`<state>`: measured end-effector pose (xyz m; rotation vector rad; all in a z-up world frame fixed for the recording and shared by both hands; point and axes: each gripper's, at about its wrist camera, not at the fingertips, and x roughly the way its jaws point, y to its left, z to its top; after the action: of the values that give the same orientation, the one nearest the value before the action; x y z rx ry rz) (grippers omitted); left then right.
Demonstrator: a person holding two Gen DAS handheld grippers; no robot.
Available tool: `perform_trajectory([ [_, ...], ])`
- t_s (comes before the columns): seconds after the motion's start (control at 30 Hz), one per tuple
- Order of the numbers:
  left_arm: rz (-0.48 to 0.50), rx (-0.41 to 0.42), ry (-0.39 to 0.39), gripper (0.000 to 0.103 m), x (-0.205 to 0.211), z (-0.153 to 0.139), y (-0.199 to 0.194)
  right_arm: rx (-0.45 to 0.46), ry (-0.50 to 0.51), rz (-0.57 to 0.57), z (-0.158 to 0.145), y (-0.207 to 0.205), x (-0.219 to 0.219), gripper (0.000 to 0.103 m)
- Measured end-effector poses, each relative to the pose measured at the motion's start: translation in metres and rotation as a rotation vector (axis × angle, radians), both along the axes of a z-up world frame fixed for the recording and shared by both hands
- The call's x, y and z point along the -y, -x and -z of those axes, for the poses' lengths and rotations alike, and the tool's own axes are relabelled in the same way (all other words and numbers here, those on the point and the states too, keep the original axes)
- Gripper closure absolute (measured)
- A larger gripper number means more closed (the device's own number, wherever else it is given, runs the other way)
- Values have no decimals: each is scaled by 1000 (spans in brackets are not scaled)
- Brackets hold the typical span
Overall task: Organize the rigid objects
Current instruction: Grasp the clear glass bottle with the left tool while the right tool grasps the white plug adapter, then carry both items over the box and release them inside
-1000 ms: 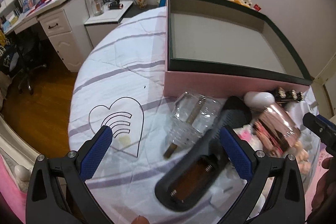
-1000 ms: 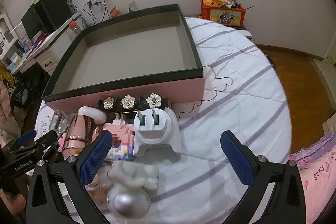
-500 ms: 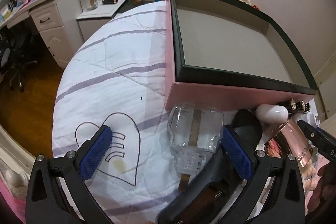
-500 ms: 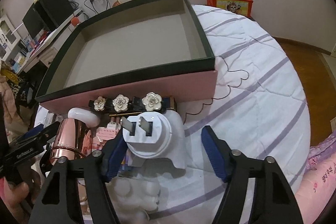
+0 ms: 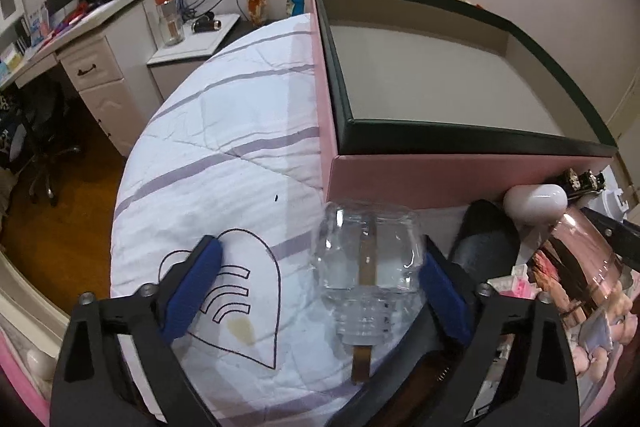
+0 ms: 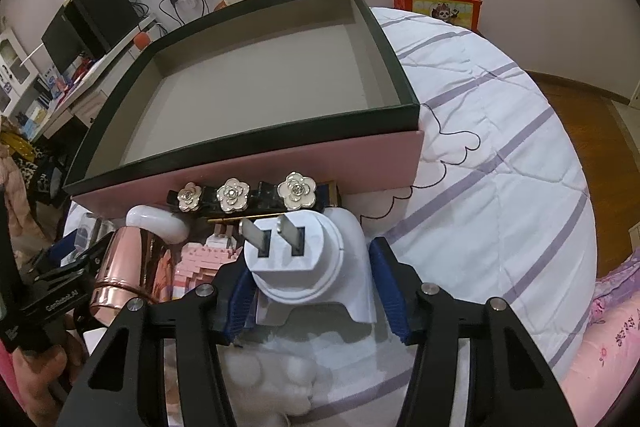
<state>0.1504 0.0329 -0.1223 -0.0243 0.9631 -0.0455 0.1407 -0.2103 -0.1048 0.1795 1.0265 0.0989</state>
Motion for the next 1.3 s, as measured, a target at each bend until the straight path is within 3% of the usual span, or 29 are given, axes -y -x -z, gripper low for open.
perform_trajectory([
  [0.17, 3, 15, 13, 47, -9, -4, 7, 14, 26, -18, -1, 2, -4, 50],
  [0.23, -1, 14, 33, 52, -17, -5, 9, 19, 11, -14, -1, 6, 0, 50],
  [0.3, 1, 13, 86, 52, -26, -6, 9, 23, 0, -1, -3, 10, 4, 50],
  [0.43, 8, 22, 99, 52, -27, -6, 13, 35, -10, 13, -7, 17, 11, 50],
  [0.6, -4, 20, 188, 53, -37, -9, 18, 52, -18, 29, -14, 21, 19, 50],
  [0.83, 3, 40, 205, 53, -36, -20, 27, 75, -19, 28, -24, 29, 19, 50],
  [1.13, 54, 143, 203, 53, -26, -73, 35, 129, -33, -4, -52, 33, 17, 50],
  [1.3, 104, 191, 205, 53, -13, -104, 19, 181, -13, -49, -78, 18, 5, 50],
])
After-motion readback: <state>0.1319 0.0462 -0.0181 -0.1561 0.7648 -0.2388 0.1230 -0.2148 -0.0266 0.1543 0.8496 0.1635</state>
